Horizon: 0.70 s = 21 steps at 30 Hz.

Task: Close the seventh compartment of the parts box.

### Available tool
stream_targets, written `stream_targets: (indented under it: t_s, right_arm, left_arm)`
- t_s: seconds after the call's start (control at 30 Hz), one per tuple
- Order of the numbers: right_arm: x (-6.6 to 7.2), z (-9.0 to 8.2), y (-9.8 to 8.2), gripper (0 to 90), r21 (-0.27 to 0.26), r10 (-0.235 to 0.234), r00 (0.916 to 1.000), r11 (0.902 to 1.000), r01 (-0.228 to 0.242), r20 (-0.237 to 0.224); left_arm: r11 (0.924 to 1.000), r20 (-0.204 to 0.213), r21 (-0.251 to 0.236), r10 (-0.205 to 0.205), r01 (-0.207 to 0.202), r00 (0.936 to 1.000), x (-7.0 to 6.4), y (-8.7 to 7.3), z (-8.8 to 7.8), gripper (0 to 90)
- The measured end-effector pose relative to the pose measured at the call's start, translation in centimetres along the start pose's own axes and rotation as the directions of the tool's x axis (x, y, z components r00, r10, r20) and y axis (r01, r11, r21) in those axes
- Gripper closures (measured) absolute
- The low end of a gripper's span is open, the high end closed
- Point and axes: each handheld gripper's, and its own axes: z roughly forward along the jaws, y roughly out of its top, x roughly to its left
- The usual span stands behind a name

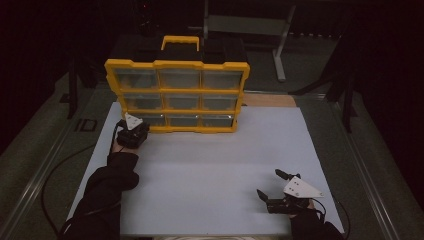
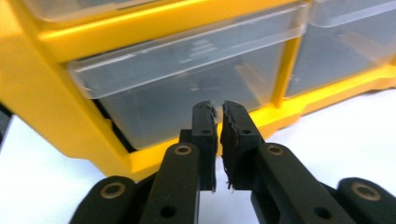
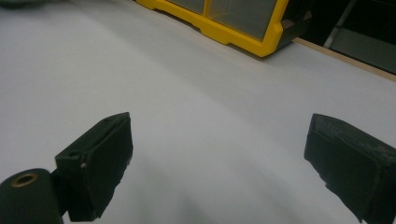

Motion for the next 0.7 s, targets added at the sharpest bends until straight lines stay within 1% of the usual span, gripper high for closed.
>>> stream_targets:
  t_s: [0.03,0.13,0.17,0.23,0.3,0.33,0.37,0.4,0.43,0.47,0.5,0.6,0.7]
  right_arm:
    - [0.0,0.0,0.0,8.3,0.000,0.002,1.0000,1.0000,-0.002,0.000]
    - [0.0,0.0,0.0,8.3,-0.001,0.003,1.0000,1.0000,-0.003,0.000]
    - [0.0,0.0,0.0,8.3,0.000,0.005,1.0000,1.0000,-0.005,0.000]
    - [0.0,0.0,0.0,8.3,0.000,0.005,1.0000,1.0000,-0.005,0.000]
    - [0.0,0.0,0.0,8.3,-0.002,0.001,1.0000,1.0000,-0.001,0.000]
    - [0.0,0.0,0.0,8.3,-0.001,0.000,1.0000,1.0000,0.000,0.000]
    - [0.0,0.0,0.0,8.3,-0.001,0.001,1.0000,1.0000,-0.001,0.001]
    - [0.0,0.0,0.0,8.3,0.000,0.004,1.0000,1.0000,-0.004,0.001]
    - [0.0,0.0,0.0,8.3,0.000,0.003,1.0000,1.0000,-0.003,0.001]
    - [0.0,0.0,0.0,8.3,0.000,0.003,1.0000,1.0000,-0.003,0.001]
    - [0.0,0.0,0.0,8.3,0.000,0.003,1.0000,1.0000,-0.003,0.002]
    - [0.0,0.0,0.0,8.3,0.000,0.001,1.0000,1.0000,-0.001,0.001]
    - [0.0,0.0,0.0,8.3,0.001,0.000,1.0000,1.0000,0.000,0.001]
  left_arm:
    - [1.0000,-0.003,0.001,0.004,-0.004,1.0000,-0.1,0.0,0.0,78.2]
    - [1.0000,-0.014,0.006,0.008,-0.008,0.9999,-0.5,0.0,-0.2,75.2]
    - [0.9999,-0.019,0.006,0.009,-0.009,0.9998,-0.6,0.0,-0.2,70.7]
    - [1.0000,-0.017,0.002,0.007,-0.007,0.9998,-0.8,0.1,-0.3,69.8]
    - [0.9999,-0.007,0.004,0.009,-0.009,0.9999,-0.9,0.1,-0.3,64.8]
    - [0.9999,-0.005,0.006,0.010,-0.010,0.9999,-1.0,0.1,-0.3,64.5]
    - [0.9999,-0.018,0.006,0.009,-0.009,0.9998,-1.1,0.1,-0.3,60.8]
    - [0.9999,-0.014,0.013,0.007,-0.007,0.9999,-1.1,0.1,-0.3,57.5]
    - [0.9998,-0.003,0.021,0.002,-0.002,1.0000,-1.1,0.1,-0.2,56.4]
    - [0.9997,-0.011,0.021,0.009,-0.009,0.9999,-1.1,0.0,-0.2,53.2]
    - [0.9997,-0.007,0.021,0.009,-0.009,0.9999,-1.1,0.0,-0.3,52.7]
    - [0.9997,0.005,0.023,0.005,-0.005,1.0000,-1.2,0.0,-0.4,45.8]
    - [0.9995,0.020,0.029,0.012,-0.012,0.9997,-1.2,0.0,-0.4,38.7]
